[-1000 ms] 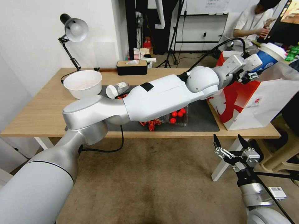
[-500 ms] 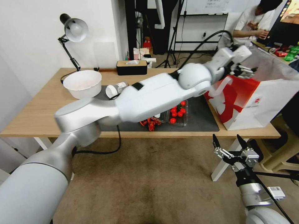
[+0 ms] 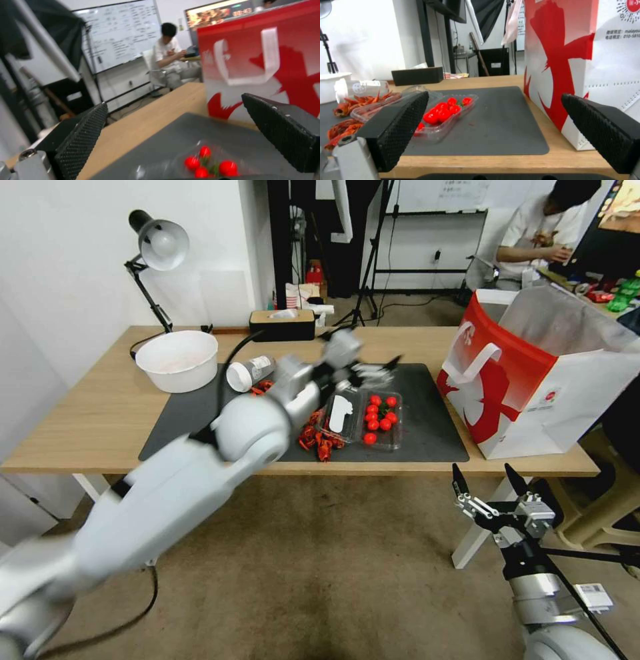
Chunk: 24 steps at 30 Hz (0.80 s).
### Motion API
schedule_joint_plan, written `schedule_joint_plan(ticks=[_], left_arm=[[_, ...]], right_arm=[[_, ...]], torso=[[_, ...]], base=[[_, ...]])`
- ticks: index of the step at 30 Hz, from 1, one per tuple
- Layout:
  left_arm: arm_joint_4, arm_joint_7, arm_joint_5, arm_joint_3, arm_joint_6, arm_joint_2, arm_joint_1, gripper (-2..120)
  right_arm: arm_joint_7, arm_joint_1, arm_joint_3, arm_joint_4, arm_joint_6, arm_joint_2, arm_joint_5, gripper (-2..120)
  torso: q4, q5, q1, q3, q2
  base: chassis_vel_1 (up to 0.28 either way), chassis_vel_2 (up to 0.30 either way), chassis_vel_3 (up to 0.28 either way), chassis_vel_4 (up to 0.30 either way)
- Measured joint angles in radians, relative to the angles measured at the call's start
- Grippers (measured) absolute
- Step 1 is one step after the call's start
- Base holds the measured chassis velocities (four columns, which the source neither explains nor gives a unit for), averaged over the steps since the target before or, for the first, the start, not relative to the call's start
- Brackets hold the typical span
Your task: Pick up the trash from the table and place it into the takeout bag.
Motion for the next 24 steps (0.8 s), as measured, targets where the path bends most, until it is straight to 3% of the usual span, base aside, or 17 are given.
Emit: schedule_joint_plan(ticks=[5, 6, 9, 14, 17, 18, 21, 24], left_arm=[[-0.08, 0.027, 0.105, -0.218, -0.017, 0.026, 0.254, 100], [-0.08, 0.027, 0.105, -0.218, -0.017, 0.026, 0.254, 100], [-0.138, 0.009, 0.209, -0.352, -0.03, 0.007, 0.473, 100], [-0.161, 0.001, 0.286, -0.432, -0.101, -0.05, 0.649, 100], [-0.153, -0.049, 0.401, -0.507, -0.225, -0.128, 0.826, 100], [-0.153, -0.049, 0.401, -0.507, -0.225, -0.128, 0.826, 100], [-0.14, -0.126, 0.533, -0.545, -0.31, -0.169, 0.928, 100], [-0.142, -0.149, 0.561, -0.556, -0.322, -0.178, 0.956, 100]], right_arm=[[0.001, 0.002, -0.004, 0.007, -0.011, 0.001, -0.014, 100], [0.001, 0.002, -0.004, 0.007, -0.011, 0.001, -0.014, 100], [0.001, 0.003, -0.008, 0.008, -0.019, 0.002, -0.015, 100], [0.001, 0.0, -0.01, 0.008, -0.022, 0.008, -0.016, 100], [0.001, -0.005, -0.012, 0.008, -0.022, 0.014, -0.016, 100], [0.001, -0.005, -0.012, 0.008, -0.022, 0.014, -0.016, 100], [0.0, -0.005, -0.019, 0.006, -0.022, 0.016, -0.016, 100], [0.0, -0.002, -0.021, 0.004, -0.022, 0.016, -0.016, 100]], torso=[[-0.0002, 0.0006, 0.0, 0.0, 0.0], [-0.0002, 0.0006, 0.0, 0.0, 0.0], [-0.0001, 0.0009, 0.0, 0.0, 0.0], [-0.0001, 0.0008, 0.0, 0.0, 0.0], [-0.0002, 0.0011, 0.0, 0.0, 0.0], [-0.0002, 0.0011, 0.0, 0.0, 0.0], [-0.0001, 0.0007, 0.0, 0.0, 0.0], [-0.0001, 0.0011, 0.0, 0.0, 0.0]], base=[[0.0, 0.0, 0.0, 0.0], [0.0, 0.0, 0.0, 0.0], [0.0, 0.0, 0.0, 0.0], [0.0, 0.0, 0.0, 0.0], [0.0, 0.0, 0.0, 0.0], [0.0, 0.0, 0.0, 0.0], [0.0, 0.0, 0.0, 0.0], [0.0, 0.0, 0.0, 0.0]])
